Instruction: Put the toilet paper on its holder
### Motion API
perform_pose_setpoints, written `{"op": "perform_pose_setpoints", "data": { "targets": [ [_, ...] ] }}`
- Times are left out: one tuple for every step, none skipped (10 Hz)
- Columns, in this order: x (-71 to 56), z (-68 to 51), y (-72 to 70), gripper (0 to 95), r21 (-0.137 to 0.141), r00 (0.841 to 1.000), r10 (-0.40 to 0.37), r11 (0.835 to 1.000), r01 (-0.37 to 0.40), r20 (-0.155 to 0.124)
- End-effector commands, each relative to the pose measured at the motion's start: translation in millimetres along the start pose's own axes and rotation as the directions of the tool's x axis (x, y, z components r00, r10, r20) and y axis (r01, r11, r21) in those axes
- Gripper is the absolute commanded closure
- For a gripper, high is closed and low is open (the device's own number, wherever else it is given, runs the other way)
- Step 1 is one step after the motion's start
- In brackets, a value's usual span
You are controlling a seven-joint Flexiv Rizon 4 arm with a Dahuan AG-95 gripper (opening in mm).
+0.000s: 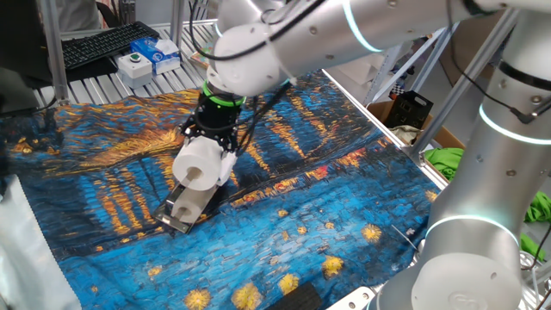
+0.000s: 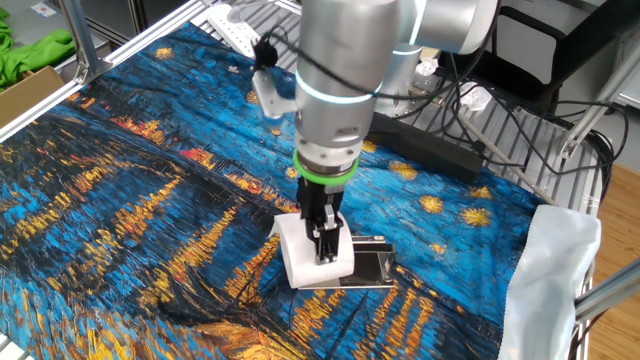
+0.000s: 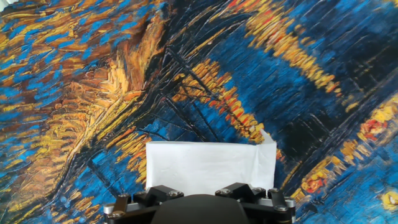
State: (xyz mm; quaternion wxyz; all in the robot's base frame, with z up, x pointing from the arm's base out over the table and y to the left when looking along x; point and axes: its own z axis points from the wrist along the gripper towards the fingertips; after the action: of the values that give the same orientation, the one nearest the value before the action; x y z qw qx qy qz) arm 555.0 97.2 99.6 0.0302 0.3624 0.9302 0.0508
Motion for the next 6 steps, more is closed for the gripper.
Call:
{"op": "perform_pose_setpoints", "data": {
  "targets": [
    [2.1, -3.6, -3.1, 95.0, -0.003, 1.0, -0.004, 1.0, 0.004, 0.005],
    [2.1, -3.6, -3.1, 95.0, -0.008, 1.0, -0.021, 1.0, 0.021, 0.008],
    [2.1, -3.6, -3.1, 95.0, -0.016, 1.0, -0.024, 1.0, 0.024, 0.005],
    [2.1, -3.6, -3.1, 95.0, -0.01, 1.0, -0.018, 1.0, 0.018, 0.002],
    [2.1, -3.6, -3.1, 95.0, -0.006, 1.0, -0.02, 1.0, 0.02, 0.001],
    [2.1, -3.6, -3.1, 95.0, -0.005, 1.0, -0.015, 1.0, 0.015, 0.003]
  ]
}}
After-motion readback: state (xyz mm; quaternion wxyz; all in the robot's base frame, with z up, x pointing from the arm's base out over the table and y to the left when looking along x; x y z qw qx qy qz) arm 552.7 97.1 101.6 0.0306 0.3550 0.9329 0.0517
